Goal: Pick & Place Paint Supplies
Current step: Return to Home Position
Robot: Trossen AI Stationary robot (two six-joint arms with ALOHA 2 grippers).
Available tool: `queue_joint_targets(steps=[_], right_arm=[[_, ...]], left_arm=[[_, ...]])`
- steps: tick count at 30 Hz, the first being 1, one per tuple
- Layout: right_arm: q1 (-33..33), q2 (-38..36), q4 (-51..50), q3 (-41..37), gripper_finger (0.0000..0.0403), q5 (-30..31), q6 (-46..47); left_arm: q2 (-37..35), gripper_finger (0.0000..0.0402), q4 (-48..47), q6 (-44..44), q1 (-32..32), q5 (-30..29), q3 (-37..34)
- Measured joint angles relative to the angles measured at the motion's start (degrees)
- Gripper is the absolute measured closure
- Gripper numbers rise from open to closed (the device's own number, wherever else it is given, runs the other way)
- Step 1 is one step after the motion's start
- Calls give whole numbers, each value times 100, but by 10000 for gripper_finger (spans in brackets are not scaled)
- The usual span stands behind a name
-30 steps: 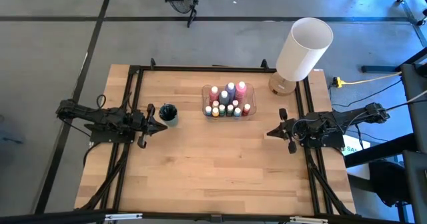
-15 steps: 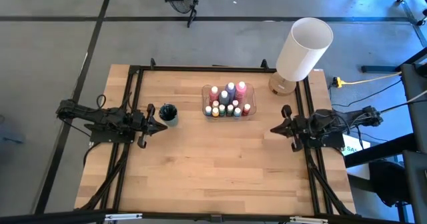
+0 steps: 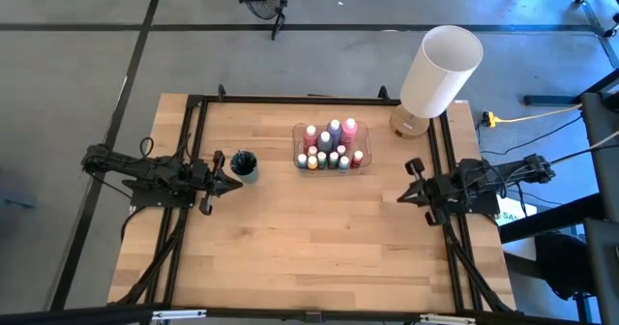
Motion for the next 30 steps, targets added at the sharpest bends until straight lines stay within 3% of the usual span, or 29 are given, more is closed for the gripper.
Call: queue_joint_targets(steps=[5,13,30], right_arm=[[0,4,-444,2,402,-24,294],[0,0,-543,5,402,620,800],[0,11,-537,5,402,642,799]], left_arm=[[1,394,16,0,0,-3,0],[1,396,21,-1,0,-4,0],[1,391,20,1,0,-7,0]])
